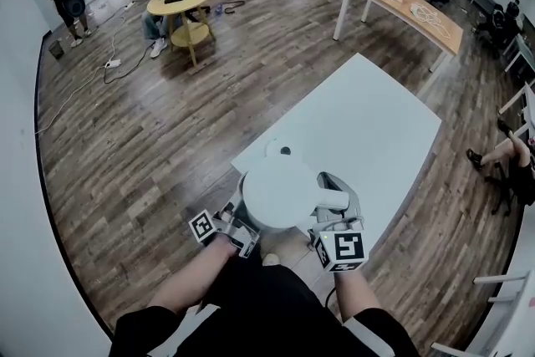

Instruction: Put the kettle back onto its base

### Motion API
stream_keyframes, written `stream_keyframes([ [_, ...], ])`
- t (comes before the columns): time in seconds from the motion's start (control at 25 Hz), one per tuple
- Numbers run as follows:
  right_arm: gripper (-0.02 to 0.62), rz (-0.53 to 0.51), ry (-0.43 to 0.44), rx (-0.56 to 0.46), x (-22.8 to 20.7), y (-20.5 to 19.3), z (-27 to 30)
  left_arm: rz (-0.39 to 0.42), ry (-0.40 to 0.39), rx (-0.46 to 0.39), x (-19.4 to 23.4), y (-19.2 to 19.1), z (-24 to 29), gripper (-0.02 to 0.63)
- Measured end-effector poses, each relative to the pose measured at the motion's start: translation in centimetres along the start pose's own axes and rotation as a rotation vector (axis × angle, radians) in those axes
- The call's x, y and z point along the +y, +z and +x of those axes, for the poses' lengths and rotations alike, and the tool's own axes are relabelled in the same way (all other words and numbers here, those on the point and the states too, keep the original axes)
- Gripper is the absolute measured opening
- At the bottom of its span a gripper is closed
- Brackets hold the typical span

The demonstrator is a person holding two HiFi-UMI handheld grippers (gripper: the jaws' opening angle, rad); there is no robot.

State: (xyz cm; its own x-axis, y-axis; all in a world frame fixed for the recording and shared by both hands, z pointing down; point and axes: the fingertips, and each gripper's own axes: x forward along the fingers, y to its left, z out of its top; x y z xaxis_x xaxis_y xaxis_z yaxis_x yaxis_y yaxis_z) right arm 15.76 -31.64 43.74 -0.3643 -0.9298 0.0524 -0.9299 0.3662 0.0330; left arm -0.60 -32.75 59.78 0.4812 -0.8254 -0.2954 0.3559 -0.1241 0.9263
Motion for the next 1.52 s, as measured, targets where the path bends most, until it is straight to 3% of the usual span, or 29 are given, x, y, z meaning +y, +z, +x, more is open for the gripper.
stream_keyframes([
  [0.56, 0.006, -0.013, -0.155, -0.017, -4.7, 1.1, 5.9, -0.046, 0.005, 0.117, 1.6, 3.1, 9.2, 0.221],
  [0.92, 0.006, 0.016, -0.263, -0.006, -8.1, -0.3, 9.0, -0.060, 0.079, 0.169, 4.6, 4.6, 13.2, 0.221],
  [1.2, 0.006, 0.068, -0.330, 0.017, -10.2, -2.5, 11.6, -0.001, 0.176, 0.193, 6.5, 6.2, 15.1, 0.221],
  [1.36, 0.006, 0.108, -0.377, 0.019, -11.6, -3.8, 12.5, 0.127, 0.238, 0.233, 7.4, 7.2, 16.6, 0.219],
  [1.52, 0.006, 0.131, -0.413, 0.029, -12.8, -4.9, 13.3, 0.451, 0.315, 0.310, 7.0, 8.4, 18.7, 0.221],
])
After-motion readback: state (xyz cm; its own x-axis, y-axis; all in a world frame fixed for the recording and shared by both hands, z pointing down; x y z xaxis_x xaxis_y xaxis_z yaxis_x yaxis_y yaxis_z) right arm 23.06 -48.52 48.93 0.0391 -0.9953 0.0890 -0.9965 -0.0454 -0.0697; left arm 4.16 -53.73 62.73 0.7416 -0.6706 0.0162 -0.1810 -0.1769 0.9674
